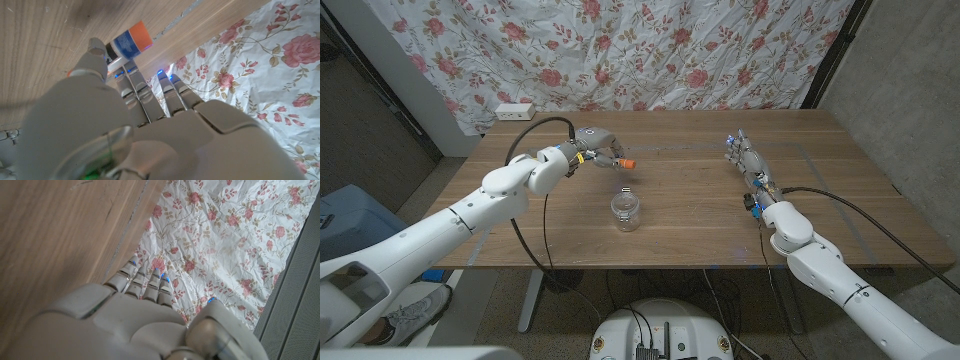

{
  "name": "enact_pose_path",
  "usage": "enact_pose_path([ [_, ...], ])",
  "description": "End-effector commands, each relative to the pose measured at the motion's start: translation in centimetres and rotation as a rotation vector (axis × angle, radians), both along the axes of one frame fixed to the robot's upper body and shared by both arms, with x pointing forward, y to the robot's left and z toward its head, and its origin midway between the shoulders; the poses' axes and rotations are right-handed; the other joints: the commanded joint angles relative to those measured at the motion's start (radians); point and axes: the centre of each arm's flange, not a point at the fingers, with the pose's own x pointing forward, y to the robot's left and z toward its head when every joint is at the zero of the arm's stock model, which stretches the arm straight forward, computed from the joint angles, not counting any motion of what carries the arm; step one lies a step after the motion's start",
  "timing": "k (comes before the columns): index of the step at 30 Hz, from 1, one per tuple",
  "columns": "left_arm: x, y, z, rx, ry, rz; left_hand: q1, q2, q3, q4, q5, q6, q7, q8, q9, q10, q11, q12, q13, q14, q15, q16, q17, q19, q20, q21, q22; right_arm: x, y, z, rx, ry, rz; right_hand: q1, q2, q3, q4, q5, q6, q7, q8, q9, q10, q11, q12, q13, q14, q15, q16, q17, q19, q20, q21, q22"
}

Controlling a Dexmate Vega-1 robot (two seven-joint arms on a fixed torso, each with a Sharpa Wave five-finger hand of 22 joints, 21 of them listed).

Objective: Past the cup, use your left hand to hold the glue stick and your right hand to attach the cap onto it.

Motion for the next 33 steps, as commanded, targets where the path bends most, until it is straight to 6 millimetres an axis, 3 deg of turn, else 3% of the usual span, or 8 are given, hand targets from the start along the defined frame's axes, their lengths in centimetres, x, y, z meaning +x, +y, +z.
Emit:
enact_pose_path([
  [1,0.4,0.2,-1.0,0.044,0.003,0.036,-0.001,0.013,0.002,0.006,0.009,0.004,-0.011,0.013,0.009,-0.004,0.001,0.008,0.006,-0.008,-0.147,0.000,0.001,-0.010,-0.043,-0.004,0.002,0.5,0.0,-1.0,0.042,0.020,0.024,-0.006,0.010,0.000,0.008,0.001,-0.006,0.004,0.001,0.002,-0.001,0.006,-0.002,0.003,-0.005,-0.007,-0.004,0.005,-0.004,0.001,-0.002,0.002],
  [33,2.5,0.2,-4.5,0.089,0.035,0.112,-0.010,0.003,-0.006,0.007,0.009,-0.015,-0.018,0.011,0.007,-0.025,0.001,0.009,0.006,-0.029,-0.146,0.001,0.001,-0.034,-0.038,-0.004,0.002,0.4,0.1,-2.4,0.071,0.036,0.023,-0.018,0.012,0.006,0.015,0.004,-0.005,0.013,0.005,0.002,0.000,0.007,0.001,0.002,0.000,-0.006,-0.006,0.005,0.001,-0.001,0.001,0.001],
])
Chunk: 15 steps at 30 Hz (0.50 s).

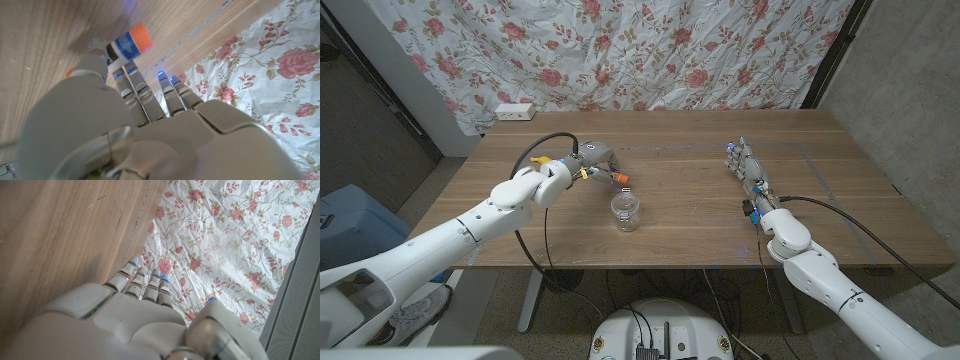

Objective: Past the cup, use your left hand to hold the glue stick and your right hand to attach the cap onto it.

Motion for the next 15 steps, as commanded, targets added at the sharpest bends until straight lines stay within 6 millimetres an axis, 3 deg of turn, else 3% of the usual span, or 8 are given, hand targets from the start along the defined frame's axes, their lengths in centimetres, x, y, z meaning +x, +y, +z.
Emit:
enact_pose_path([
  [1,0.98,0.05,-0.85,0.022,0.015,0.023,-0.007,0.000,0.001,0.008,0.007,-0.003,-0.005,0.004,0.007,-0.007,0.000,0.007,0.005,-0.006,-0.144,0.001,0.001,-0.008,-0.036,0.001,0.002,-0.07,0.09,-0.45,0.011,0.006,-0.005,-0.007,0.000,-0.001,0.008,0.004,0.000,0.009,0.005,0.002,0.006,0.001,0.001,0.003,0.006,-0.013,0.001,0.005,0.001,0.000,0.001,0.003],
  [15,1.59,0.13,-0.46,0.016,0.037,0.047,-0.029,-0.027,-0.016,0.011,0.005,-0.052,-0.010,0.000,0.012,-0.053,0.000,0.003,0.004,-0.020,-0.141,0.002,0.002,-0.035,-0.030,0.001,0.002,0.31,0.36,-0.55,0.013,0.013,-0.014,-0.010,0.000,0.002,0.010,0.005,0.002,0.010,0.007,0.002,0.007,0.002,0.002,0.003,0.008,-0.013,0.000,0.005,0.004,0.001,0.002,0.003],
])
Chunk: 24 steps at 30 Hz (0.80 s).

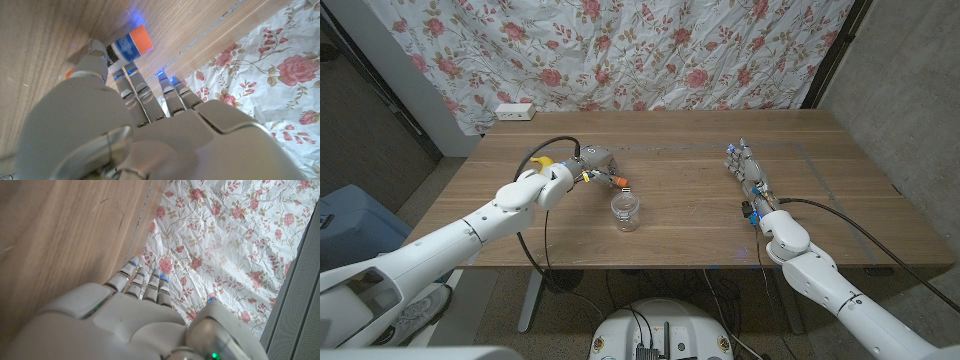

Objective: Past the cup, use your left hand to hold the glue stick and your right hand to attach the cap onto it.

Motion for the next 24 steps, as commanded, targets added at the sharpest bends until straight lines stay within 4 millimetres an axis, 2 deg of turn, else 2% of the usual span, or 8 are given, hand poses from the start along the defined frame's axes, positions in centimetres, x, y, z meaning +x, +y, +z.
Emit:
enact_pose_path([
  [1,0.5,0.2,0.2,0.001,0.034,0.026,-0.013,-0.019,-0.012,0.002,0.005,-0.020,0.000,0.003,-0.001,-0.024,0.001,0.003,0.003,-0.012,-0.142,0.001,0.002,-0.012,-0.029,0.001,0.002,0.4,0.3,-0.2,0.004,0.008,-0.010,-0.010,0.000,0.003,0.010,0.006,0.005,0.000,0.007,0.002,0.007,0.002,0.002,0.003,0.009,-0.011,0.000,0.005,0.004,0.001,0.002,0.003],
  [4,0.6,0.3,0.3,0.005,0.058,0.047,-0.025,-0.037,-0.021,0.002,0.008,-0.087,0.001,-0.002,-0.002,-0.098,0.000,-0.002,0.001,-0.037,-0.140,0.002,0.002,-0.040,-0.023,0.001,0.001,0.5,0.3,-0.3,0.005,0.009,-0.013,-0.010,0.001,0.003,0.010,0.006,0.006,0.000,0.008,0.002,0.010,0.002,0.003,0.003,0.009,-0.012,0.000,0.005,0.005,0.002,0.002,0.003],
  [8,0.8,0.4,0.5,0.020,0.090,0.065,-0.041,-0.042,-0.028,0.006,0.007,-0.169,-0.001,-0.004,-0.004,-0.195,0.001,-0.004,0.000,-0.093,-0.116,0.000,0.003,-0.081,-0.008,-0.001,0.001,0.6,0.4,-0.3,0.004,0.012,-0.011,-0.011,0.001,0.005,0.010,0.007,0.008,-0.001,0.009,0.002,0.013,0.001,0.004,0.003,0.010,-0.012,0.000,0.005,0.004,0.005,0.001,0.003],
  [14,0.9,0.3,0.9,0.028,0.116,0.076,-0.058,-0.046,-0.032,0.008,0.007,-0.244,-0.002,-0.005,-0.006,-0.272,0.001,-0.005,-0.001,-0.138,-0.104,0.000,0.003,-0.115,0.001,-0.001,0.002,0.8,0.4,-0.3,0.006,0.017,-0.012,-0.011,0.000,0.007,0.011,0.007,0.006,-0.002,0.008,0.002,0.013,0.002,0.004,0.003,0.010,-0.010,-0.001,0.005,0.005,0.007,0.002,0.003],
  [17,1.0,0.2,1.1,0.034,0.125,0.079,-0.078,-0.049,-0.037,0.010,0.005,-0.306,-0.002,-0.003,-0.007,-0.350,0.002,-0.004,-0.003,-0.171,-0.092,0.001,0.003,-0.140,0.010,-0.001,0.002,0.8,0.4,-0.3,0.007,0.018,-0.013,-0.012,0.000,0.007,0.011,0.008,0.005,-0.002,0.007,0.002,0.012,0.002,0.004,0.003,0.008,-0.007,-0.002,0.005,0.003,0.008,0.001,0.003],
  [19,1.0,0.2,1.3,0.033,0.131,0.080,-0.084,-0.052,-0.040,0.011,0.004,-0.322,-0.001,-0.005,-0.007,-0.365,0.002,-0.005,-0.003,-0.175,-0.091,0.002,0.004,-0.144,0.010,-0.001,0.002,0.8,0.4,-0.3,0.009,0.017,-0.014,-0.012,0.000,0.008,0.011,0.008,0.004,-0.002,0.007,0.002,0.011,0.002,0.003,0.003,0.006,-0.005,-0.003,0.005,0.002,0.009,0.000,0.003],
  [24,0.8,0.3,1.7,0.020,0.138,0.088,-0.122,-0.067,-0.053,0.016,-0.001,-0.393,0.001,-0.006,-0.010,-0.444,0.003,-0.007,-0.005,-0.214,-0.073,0.001,0.004,-0.170,0.017,0.000,0.002,0.9,0.2,-0.3,0.009,0.014,0.000,-0.015,-0.004,0.010,0.011,0.009,-0.016,-0.015,0.001,0.001,-0.008,0.001,-0.003,0.003,-0.010,-0.001,-0.010,0.005,-0.010,0.014,-0.003,0.003],
])
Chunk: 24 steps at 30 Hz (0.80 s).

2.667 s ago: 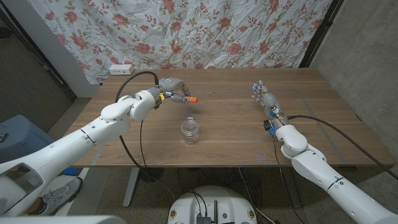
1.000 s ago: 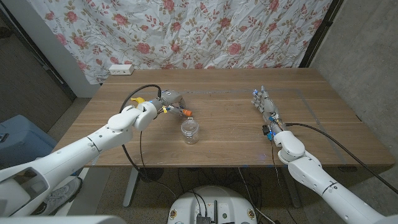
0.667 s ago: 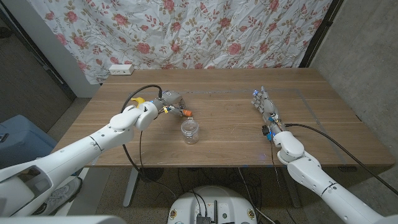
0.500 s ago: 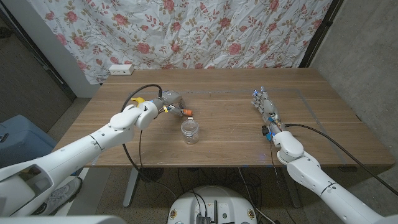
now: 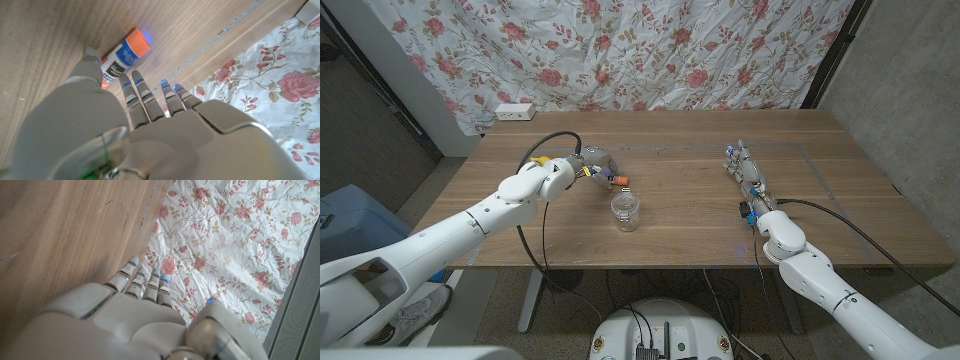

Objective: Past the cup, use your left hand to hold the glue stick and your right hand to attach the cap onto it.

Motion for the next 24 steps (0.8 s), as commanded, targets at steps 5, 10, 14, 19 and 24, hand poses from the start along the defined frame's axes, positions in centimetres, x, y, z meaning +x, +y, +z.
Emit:
enact_pose_path([
  [5,-0.3,0.2,1.5,-0.019,0.056,0.017,-0.068,-0.020,-0.023,0.010,-0.006,-0.088,0.001,0.000,0.000,-0.110,0.002,-0.003,-0.003,-0.054,-0.062,0.001,0.002,-0.040,0.008,-0.001,0.002,0.3,-0.4,0.1,0.006,-0.008,0.022,-0.020,-0.009,0.003,0.007,0.004,-0.031,-0.014,-0.008,0.001,-0.030,-0.005,-0.007,0.003,-0.023,-0.001,-0.010,0.005,-0.016,0.008,-0.006,0.003],
  [10,-0.9,0.8,1.8,-0.078,0.081,-0.005,-0.137,-0.015,-0.038,0.028,-0.003,-0.137,0.010,0.002,0.000,-0.198,0.005,-0.005,-0.004,-0.087,-0.041,0.001,0.003,-0.054,0.035,0.001,0.002,0.1,-0.5,0.2,0.006,-0.016,0.017,-0.024,-0.011,0.003,0.008,0.004,-0.035,-0.012,-0.008,0.001,-0.033,-0.004,-0.007,0.003,-0.027,-0.003,-0.011,0.005,-0.021,0.006,-0.007,0.003],
  [14,-1.1,1.5,2.2,-0.151,0.117,-0.033,-0.197,-0.005,-0.049,0.037,-0.001,-0.213,0.023,-0.001,-0.001,-0.286,0.016,-0.004,-0.004,-0.141,-0.016,-0.001,0.003,-0.092,0.051,-0.002,0.003,0.1,-0.6,0.2,0.009,-0.018,0.019,-0.028,-0.012,0.002,0.010,0.004,-0.044,-0.012,-0.009,0.001,-0.041,-0.002,-0.009,0.002,-0.031,-0.003,-0.011,0.006,-0.026,0.003,-0.007,0.003],
  [19,-1.3,2.2,2.5,-0.219,0.127,-0.066,-0.242,0.001,-0.057,0.046,-0.003,-0.263,0.021,-0.003,-0.003,-0.331,0.031,-0.001,-0.004,-0.170,-0.006,-0.001,0.003,-0.108,0.060,0.000,0.003,0.0,-0.8,0.2,0.001,-0.021,0.016,-0.032,-0.011,0.002,0.013,0.005,-0.048,-0.010,-0.009,0.000,-0.044,0.000,-0.008,0.002,-0.035,-0.002,-0.012,0.006,-0.029,0.002,-0.007,0.003],
  [24,-1.3,3.0,2.6,-0.290,0.144,-0.084,-0.270,0.019,-0.056,0.050,-0.004,-0.308,0.033,-0.005,-0.003,-0.381,0.060,-0.001,-0.005,-0.192,0.002,-0.001,0.003,-0.120,0.064,0.001,0.003,0.0,-0.9,0.3,-0.007,-0.025,0.011,-0.036,-0.011,0.003,0.014,0.005,-0.052,-0.010,-0.009,0.000,-0.045,-0.001,-0.007,0.002,-0.036,-0.002,-0.012,0.007,-0.030,0.003,-0.006,0.003],
])
